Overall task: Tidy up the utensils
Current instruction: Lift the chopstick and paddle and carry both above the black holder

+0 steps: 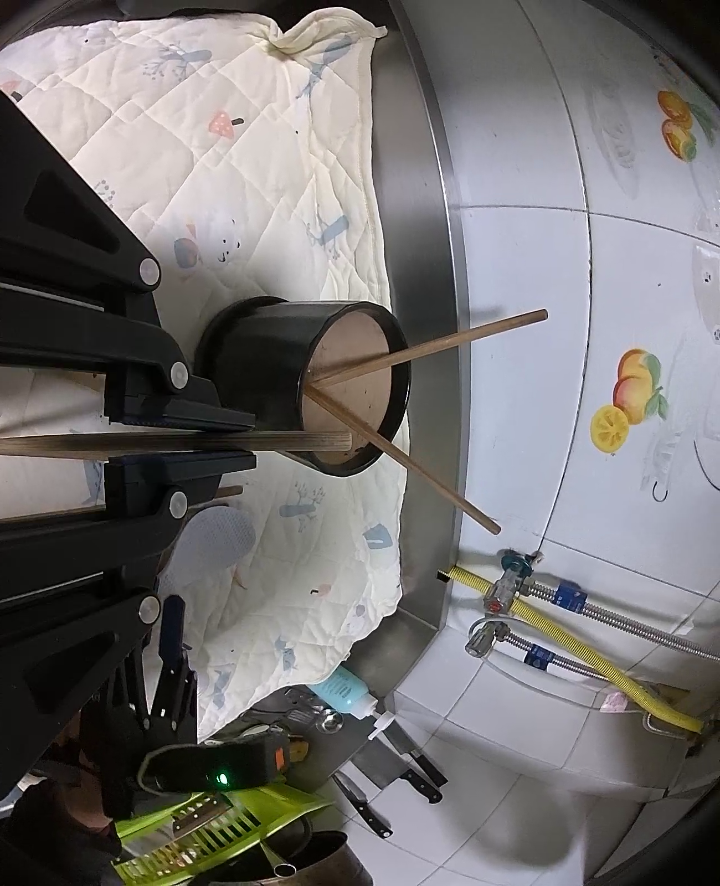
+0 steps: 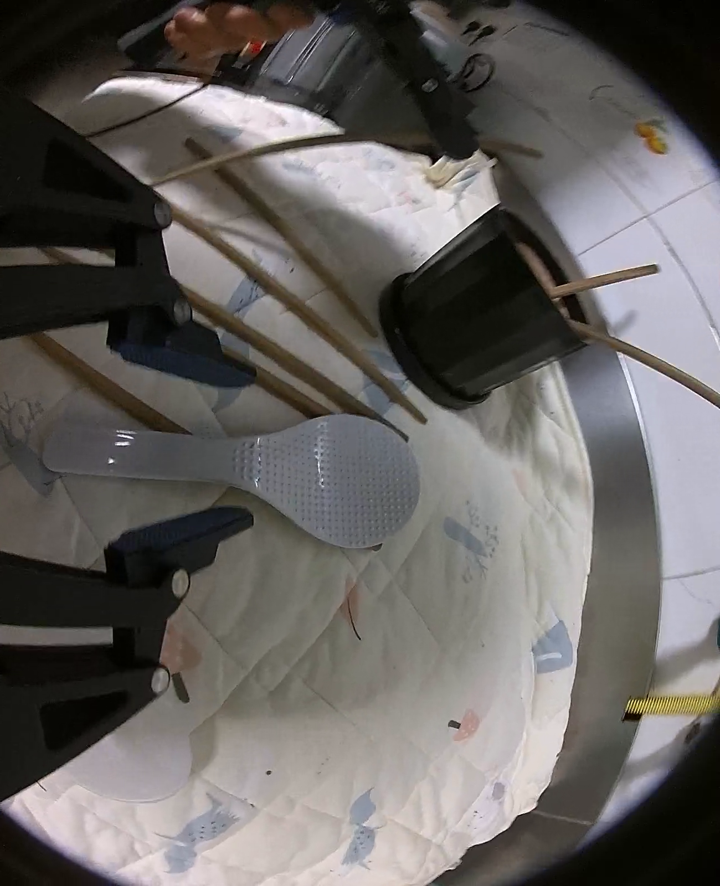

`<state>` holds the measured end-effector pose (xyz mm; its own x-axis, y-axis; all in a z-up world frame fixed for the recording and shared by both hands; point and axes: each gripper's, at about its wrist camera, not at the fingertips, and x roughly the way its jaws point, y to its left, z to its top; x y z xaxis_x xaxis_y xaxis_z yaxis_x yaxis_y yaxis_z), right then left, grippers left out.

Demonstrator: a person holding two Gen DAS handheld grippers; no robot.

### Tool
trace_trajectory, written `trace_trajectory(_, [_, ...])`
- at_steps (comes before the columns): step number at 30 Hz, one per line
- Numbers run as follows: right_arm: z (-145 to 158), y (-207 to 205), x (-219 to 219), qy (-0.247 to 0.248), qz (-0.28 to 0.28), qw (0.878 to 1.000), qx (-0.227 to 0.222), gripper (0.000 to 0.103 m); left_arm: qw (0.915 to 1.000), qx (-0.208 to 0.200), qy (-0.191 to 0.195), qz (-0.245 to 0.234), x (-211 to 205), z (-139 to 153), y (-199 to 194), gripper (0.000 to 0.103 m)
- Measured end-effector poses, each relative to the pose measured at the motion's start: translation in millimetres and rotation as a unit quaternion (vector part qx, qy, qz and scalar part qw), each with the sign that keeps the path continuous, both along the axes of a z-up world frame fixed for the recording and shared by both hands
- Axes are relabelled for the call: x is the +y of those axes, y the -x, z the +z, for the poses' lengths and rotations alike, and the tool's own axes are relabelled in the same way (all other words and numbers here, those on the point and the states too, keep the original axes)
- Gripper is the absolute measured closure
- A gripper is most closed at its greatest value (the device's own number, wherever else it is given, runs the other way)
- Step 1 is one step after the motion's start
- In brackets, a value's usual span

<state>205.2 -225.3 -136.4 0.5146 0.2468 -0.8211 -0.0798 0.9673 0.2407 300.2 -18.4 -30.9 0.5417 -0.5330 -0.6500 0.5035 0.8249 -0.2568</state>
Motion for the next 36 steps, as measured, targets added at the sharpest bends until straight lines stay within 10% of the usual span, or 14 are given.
trace_trajectory(20, [25.6, 17.9, -8.2, -0.042, -0.024, 0.997, -0.052, 0.080, 0.9994, -0.018, 0.026, 0.011, 10.1, 23.9, -7.6, 0.097])
trace_trajectory(36, [108.2, 10.5, 5.5, -0.095, 0.010, 0.981, -0.170, 0.080, 0.9877, -0.125, 0.085, 0.038, 17.8, 126.9, -40.9, 0.097])
